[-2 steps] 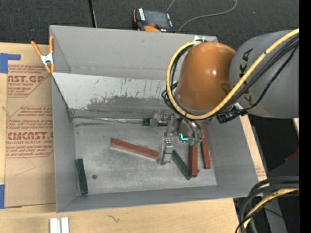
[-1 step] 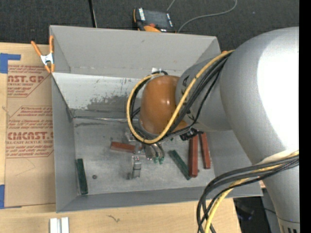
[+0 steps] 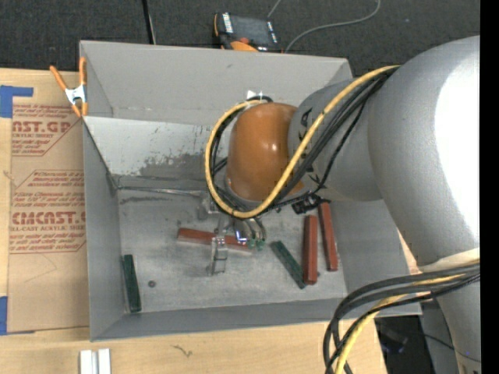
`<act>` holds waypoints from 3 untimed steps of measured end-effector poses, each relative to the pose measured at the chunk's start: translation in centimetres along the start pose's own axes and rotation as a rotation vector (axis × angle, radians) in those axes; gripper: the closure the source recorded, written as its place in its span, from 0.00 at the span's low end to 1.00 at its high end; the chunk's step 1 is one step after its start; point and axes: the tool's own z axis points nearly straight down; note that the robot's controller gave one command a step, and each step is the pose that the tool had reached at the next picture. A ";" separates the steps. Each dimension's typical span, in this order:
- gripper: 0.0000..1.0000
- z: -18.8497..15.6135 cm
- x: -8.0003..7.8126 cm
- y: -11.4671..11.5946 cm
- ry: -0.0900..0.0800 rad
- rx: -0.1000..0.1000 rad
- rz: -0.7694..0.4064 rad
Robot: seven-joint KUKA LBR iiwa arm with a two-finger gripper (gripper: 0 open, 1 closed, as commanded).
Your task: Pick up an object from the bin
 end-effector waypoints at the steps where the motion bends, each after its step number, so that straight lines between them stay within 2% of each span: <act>1: 0.00 0.2 2.4 -0.8 0.006 0.001 0.033; 2: 0.00 3.3 0.0 1.7 0.004 0.001 0.234; 3: 0.00 3.2 0.0 -0.7 0.004 0.004 0.169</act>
Offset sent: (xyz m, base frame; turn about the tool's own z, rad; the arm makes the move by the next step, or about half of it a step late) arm -0.0226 -0.0096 -0.0016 0.0336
